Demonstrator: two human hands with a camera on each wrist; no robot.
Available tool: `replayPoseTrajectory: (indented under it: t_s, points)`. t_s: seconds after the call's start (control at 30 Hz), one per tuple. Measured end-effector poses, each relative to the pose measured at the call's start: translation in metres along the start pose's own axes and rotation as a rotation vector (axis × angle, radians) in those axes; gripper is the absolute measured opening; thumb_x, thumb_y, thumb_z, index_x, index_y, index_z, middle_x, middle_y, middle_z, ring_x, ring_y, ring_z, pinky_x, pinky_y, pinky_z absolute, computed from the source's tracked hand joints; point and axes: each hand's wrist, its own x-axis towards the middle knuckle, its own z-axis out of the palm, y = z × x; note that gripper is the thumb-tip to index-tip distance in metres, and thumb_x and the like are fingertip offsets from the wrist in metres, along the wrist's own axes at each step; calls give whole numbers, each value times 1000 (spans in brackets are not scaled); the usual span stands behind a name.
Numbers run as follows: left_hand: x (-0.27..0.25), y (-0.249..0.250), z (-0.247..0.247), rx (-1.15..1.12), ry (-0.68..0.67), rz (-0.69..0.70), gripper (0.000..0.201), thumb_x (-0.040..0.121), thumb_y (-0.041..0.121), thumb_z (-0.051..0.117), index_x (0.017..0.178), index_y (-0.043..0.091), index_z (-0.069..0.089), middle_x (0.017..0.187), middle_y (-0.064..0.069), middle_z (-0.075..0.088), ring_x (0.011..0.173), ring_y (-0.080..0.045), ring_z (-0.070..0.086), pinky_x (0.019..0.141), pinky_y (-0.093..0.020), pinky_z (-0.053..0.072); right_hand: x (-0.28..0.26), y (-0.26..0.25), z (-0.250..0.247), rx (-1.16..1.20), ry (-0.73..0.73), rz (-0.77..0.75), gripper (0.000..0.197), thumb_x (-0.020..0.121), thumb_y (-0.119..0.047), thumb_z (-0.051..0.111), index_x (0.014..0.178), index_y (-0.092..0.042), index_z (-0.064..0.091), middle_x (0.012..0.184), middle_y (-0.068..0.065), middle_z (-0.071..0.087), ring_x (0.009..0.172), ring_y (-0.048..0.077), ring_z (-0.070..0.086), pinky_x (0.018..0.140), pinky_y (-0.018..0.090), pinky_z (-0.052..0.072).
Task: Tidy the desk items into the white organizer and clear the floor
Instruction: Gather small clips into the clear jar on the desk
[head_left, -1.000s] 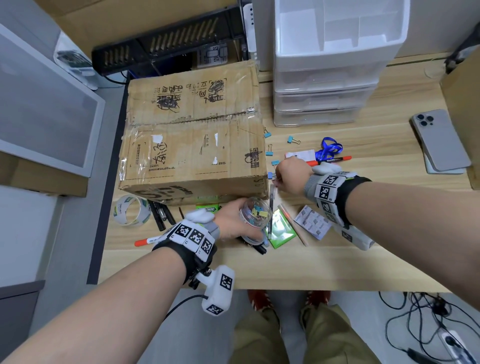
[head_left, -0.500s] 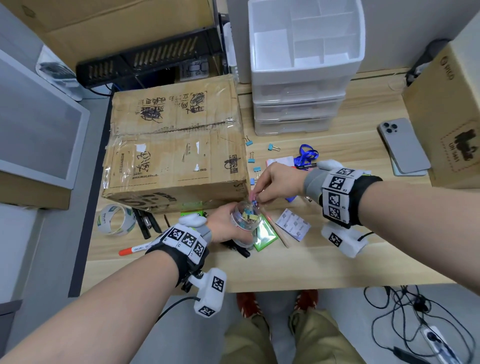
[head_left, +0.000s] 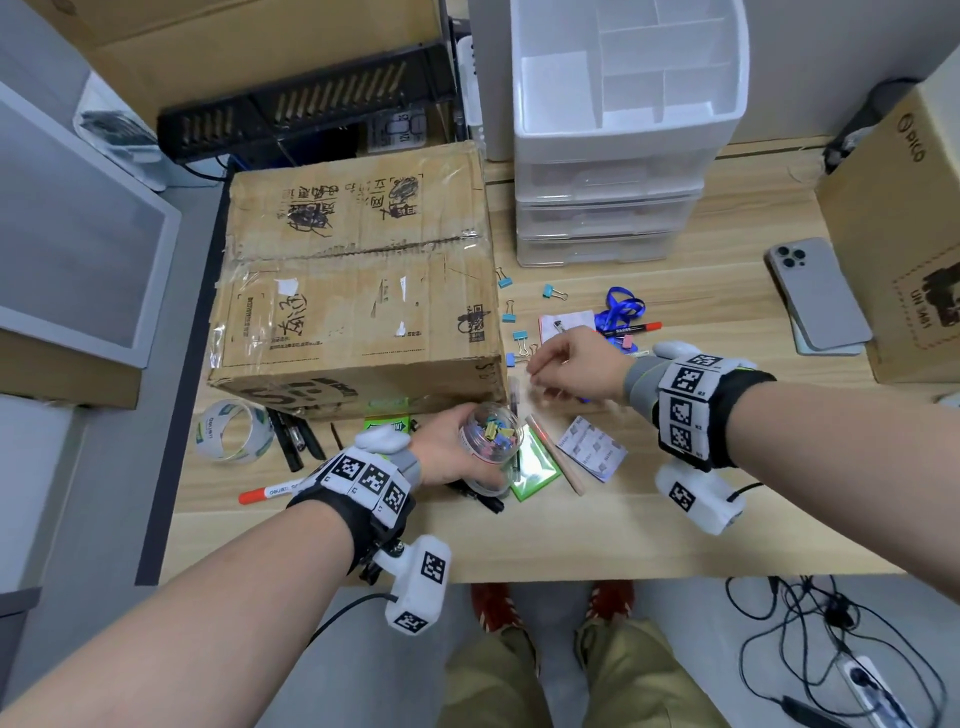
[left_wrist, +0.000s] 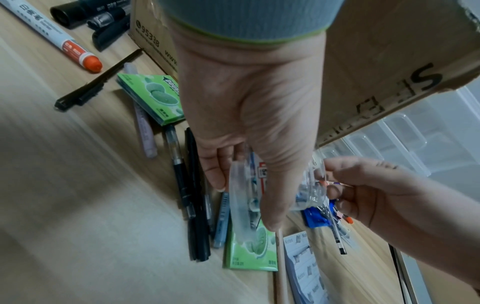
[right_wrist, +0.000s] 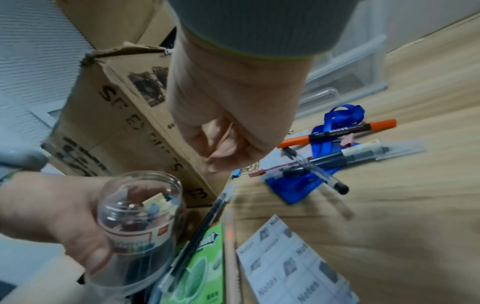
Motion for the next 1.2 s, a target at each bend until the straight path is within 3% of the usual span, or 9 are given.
replayPoseTrajectory:
  t_s: [0.17, 0.33, 0.47, 0.67, 0.73, 0.83, 0.97, 1.1, 1.2]
  points:
    - [0, -11, -5, -9, 16, -9, 78, 54, 23, 96, 122, 26, 58, 110, 12, 71, 102, -9, 68, 95, -30, 55, 32, 14, -4, -338, 198, -48, 28, 85, -7, 60, 113, -12, 66, 103, 2, 67, 95, 20, 65, 82, 23, 48]
    - [-2, -17, -10, -14, 5, -8, 76, 61, 15, 95, 127, 20, 57, 112, 9, 69, 101, -8, 66, 88, -20, 51, 54, 1, 14, -638, 150, -105, 49, 82, -10, 66, 129, -14, 55, 118, 6, 59, 95, 25, 62, 73, 30, 48]
    - [1, -17, -13, -15, 4, -17, 79, 61, 21, 96, 128, 23, 55, 113, 12, 67, 104, -8, 65, 94, -26, 51, 62, -3, 25, -896, 100, -75, 55, 82, -5, 65, 133, -15, 49, 124, 11, 48, 96, 33, 62, 68, 33, 45]
    - [1, -14, -18, 17, 0, -27, 81, 65, 20, 94, 134, 19, 52, 113, 13, 63, 106, -9, 64, 78, -10, 45, 70, -7, 27, -910, 55, -53, 50, 84, 2, 58, 132, -12, 50, 119, 15, 47, 90, 36, 63, 75, 39, 53]
    - [-2, -11, -19, 28, -4, -34, 77, 68, 17, 92, 134, 20, 51, 110, 13, 61, 94, -3, 62, 61, 0, 42, 71, -7, 28, -890, 58, -56, 49, 85, 0, 59, 131, -11, 48, 117, 15, 47, 89, 37, 62, 74, 41, 54]
    - [-3, -8, -20, 22, -23, -39, 75, 72, 15, 89, 136, 20, 49, 114, 9, 61, 78, 9, 53, 43, -1, 39, 73, -8, 31, -889, 70, -53, 49, 85, -11, 68, 129, -11, 47, 116, 15, 47, 90, 38, 63, 76, 43, 56]
    - [-5, -4, -21, 32, -25, -43, 74, 75, 13, 87, 139, 17, 49, 114, 7, 60, 75, 10, 50, 38, -1, 36, 74, -7, 35, -864, 71, -90, 51, 86, -20, 70, 129, -8, 45, 119, 17, 48, 96, 40, 63, 79, 43, 53]
    - [-5, -3, -21, 50, -21, -43, 76, 75, 15, 87, 141, 17, 47, 113, 9, 56, 79, 3, 51, 38, -1, 37, 77, -2, 41, -886, 72, -143, 36, 89, -14, 62, 123, -9, 50, 113, 15, 53, 95, 37, 62, 79, 42, 52]
    - [-3, -5, -21, 58, -19, -53, 74, 73, 18, 89, 137, 19, 51, 111, 8, 61, 74, 8, 51, 37, -1, 35, 77, -2, 41, -904, 75, -149, 32, 90, -13, 60, 121, -9, 54, 109, 14, 56, 94, 35, 62, 78, 41, 53]
